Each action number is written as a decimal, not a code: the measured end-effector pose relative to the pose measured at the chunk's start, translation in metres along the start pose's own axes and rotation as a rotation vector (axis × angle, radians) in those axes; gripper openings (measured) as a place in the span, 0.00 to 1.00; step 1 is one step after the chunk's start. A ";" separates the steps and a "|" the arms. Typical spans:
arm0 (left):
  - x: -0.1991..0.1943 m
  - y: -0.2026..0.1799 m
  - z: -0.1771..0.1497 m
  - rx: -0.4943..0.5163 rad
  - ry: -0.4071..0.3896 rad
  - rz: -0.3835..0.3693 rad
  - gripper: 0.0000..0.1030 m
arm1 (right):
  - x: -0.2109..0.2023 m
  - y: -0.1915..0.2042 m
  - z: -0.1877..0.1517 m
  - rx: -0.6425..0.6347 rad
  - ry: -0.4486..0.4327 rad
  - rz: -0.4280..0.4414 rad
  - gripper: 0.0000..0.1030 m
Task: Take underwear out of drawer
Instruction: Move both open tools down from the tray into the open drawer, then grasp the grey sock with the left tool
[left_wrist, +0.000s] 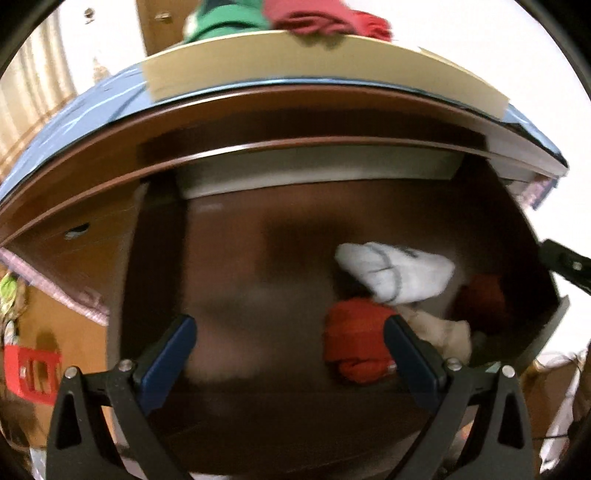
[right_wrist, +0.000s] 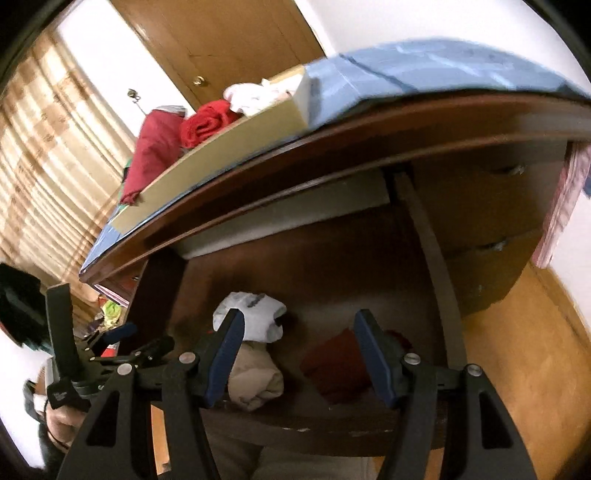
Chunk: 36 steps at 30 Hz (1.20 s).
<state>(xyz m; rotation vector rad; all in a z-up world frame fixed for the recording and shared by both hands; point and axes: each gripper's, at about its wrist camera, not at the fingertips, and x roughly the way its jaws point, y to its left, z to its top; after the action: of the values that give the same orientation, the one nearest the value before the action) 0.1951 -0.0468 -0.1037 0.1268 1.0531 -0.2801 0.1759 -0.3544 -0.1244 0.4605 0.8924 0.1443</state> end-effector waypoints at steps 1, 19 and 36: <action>0.002 -0.003 0.003 0.014 0.010 -0.018 0.99 | 0.002 -0.003 0.001 0.018 0.020 0.005 0.62; 0.073 -0.087 0.053 0.235 0.243 -0.073 0.95 | 0.003 -0.006 0.012 -0.034 0.030 -0.017 0.62; 0.086 -0.100 0.060 0.249 0.269 -0.158 0.34 | -0.001 -0.019 0.015 0.025 0.087 0.030 0.62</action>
<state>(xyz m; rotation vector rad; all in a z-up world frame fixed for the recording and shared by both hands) 0.2567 -0.1711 -0.1463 0.3122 1.2953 -0.5490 0.1856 -0.3770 -0.1242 0.4942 0.9738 0.1814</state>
